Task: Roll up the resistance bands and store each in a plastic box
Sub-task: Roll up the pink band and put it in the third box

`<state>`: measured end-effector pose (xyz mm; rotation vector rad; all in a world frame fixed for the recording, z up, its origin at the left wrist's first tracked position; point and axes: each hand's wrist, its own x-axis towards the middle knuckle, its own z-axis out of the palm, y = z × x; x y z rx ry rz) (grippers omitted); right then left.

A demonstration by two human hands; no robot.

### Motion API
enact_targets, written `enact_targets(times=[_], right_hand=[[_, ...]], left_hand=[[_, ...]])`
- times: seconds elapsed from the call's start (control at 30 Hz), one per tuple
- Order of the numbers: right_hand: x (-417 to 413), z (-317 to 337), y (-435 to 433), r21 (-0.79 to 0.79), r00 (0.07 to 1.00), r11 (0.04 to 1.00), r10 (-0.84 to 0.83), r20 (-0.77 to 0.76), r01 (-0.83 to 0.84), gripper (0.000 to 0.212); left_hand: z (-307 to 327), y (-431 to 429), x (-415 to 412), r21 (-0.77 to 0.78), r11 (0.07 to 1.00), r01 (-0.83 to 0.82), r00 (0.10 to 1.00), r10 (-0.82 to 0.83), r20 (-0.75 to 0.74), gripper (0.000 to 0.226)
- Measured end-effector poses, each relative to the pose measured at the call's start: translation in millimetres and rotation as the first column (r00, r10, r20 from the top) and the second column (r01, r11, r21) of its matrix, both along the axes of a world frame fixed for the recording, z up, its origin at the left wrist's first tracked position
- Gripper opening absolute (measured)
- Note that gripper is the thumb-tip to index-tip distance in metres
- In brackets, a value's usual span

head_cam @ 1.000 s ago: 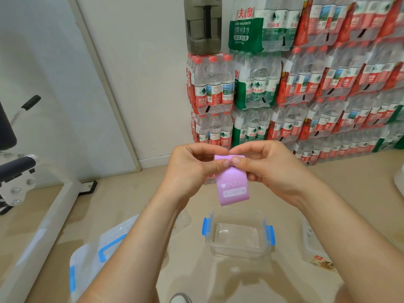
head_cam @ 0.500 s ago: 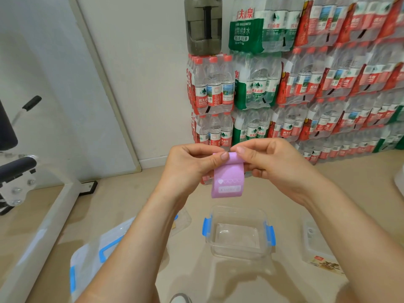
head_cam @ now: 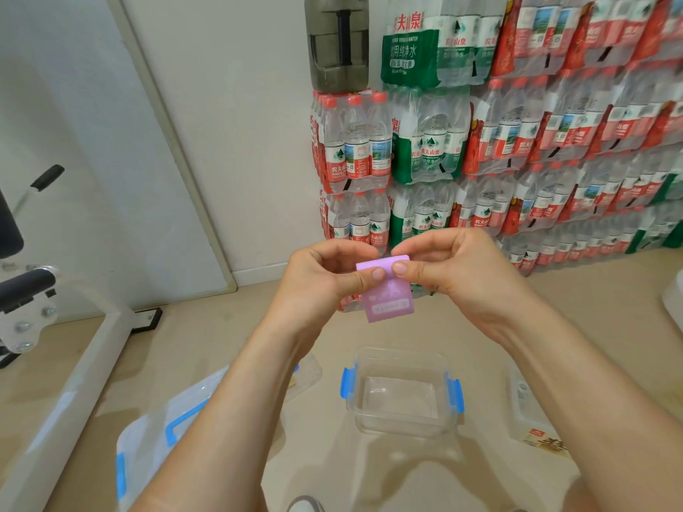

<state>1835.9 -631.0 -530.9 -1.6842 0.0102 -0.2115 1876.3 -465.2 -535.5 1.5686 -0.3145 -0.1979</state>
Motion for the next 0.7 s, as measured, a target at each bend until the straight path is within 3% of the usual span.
enact_targets(times=[0.17,0.27,0.4,0.7], right_hand=[[-2.5,1.7,2.1,-0.067,0.999,0.998,0.021,0.035,-0.019,0.014],[-3.4,0.8,6.5,-0.059,0.993,0.992,0.114,-0.007,-0.114,0.029],[2.4,-6.4,13.4,-0.015,0.997,0.998,0.061,-0.036,-0.062,0.038],[2.4,-3.1,13.2,0.078,0.993,0.992,0.105,-0.057,-0.101,0.032]], left_hand=[[0.8,0.4,-2.9,-0.009,0.999,0.039,0.999,-0.04,-0.025,0.013],[1.9,0.0,-1.2,-0.09,0.996,0.002,0.999,-0.007,-0.051,0.018],[0.7,-1.5,0.3,-0.182,0.981,-0.071,0.996,0.059,-0.074,0.01],[-2.5,-4.5,-0.4,-0.16,0.98,-0.117,0.993,0.119,0.004,0.02]])
